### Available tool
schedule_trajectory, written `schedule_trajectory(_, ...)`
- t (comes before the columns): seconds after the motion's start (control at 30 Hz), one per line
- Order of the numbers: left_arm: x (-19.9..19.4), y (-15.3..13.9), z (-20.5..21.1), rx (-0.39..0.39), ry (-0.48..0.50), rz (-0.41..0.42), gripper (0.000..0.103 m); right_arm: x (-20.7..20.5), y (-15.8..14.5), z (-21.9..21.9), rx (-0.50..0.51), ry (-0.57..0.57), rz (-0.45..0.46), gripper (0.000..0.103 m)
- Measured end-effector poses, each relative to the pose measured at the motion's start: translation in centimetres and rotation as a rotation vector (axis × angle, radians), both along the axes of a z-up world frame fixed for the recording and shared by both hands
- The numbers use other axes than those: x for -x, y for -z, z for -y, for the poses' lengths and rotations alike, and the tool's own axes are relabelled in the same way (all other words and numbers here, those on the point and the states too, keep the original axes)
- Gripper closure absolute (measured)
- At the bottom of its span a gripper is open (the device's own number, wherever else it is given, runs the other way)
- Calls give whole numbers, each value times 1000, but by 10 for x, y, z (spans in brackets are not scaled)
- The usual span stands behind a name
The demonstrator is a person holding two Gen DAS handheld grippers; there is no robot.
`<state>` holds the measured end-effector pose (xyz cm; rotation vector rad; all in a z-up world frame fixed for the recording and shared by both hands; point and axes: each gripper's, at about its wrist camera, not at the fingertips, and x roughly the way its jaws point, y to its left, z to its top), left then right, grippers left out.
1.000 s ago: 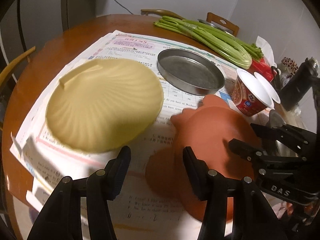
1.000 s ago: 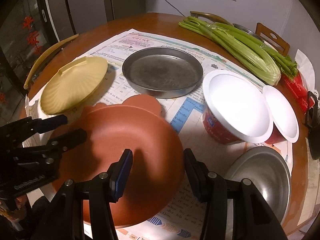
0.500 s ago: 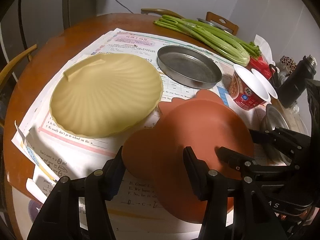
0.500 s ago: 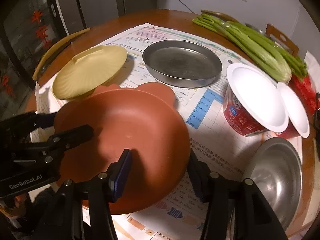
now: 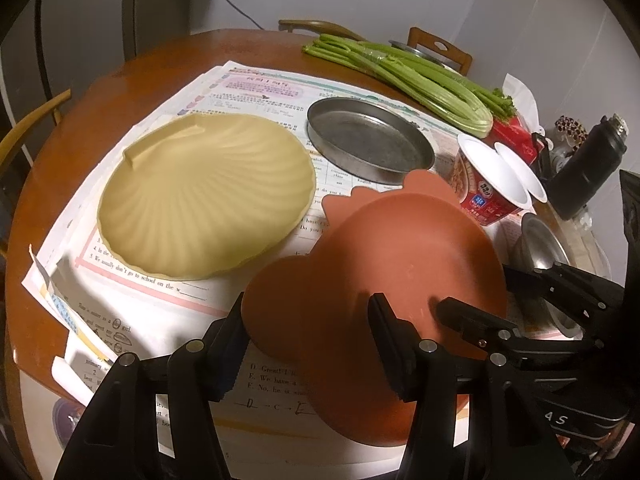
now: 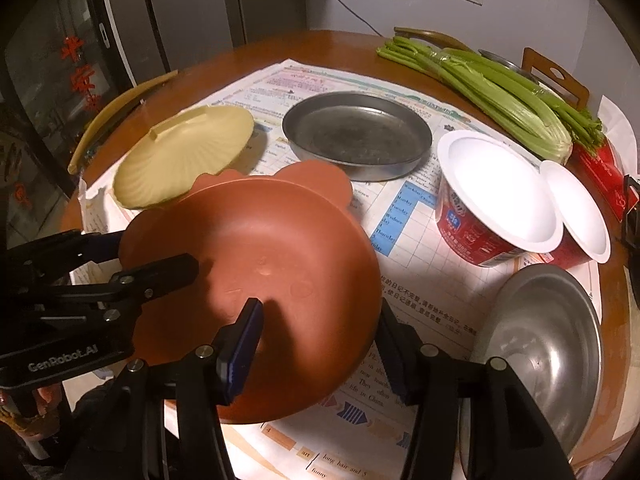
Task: Organize plates and bowls
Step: 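Grip the orange bear-ear plate rim with the left tool and lift it, then carry the orange plate with the left tool over the yellow shell plate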
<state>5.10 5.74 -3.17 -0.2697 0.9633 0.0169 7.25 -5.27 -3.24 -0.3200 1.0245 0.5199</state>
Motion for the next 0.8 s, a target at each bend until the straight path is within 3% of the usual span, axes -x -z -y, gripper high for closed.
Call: schedule_trajectory(0.8,18,-41,-21,-5,-61,94,44,16,-45,-12,-76,-43,88,47)
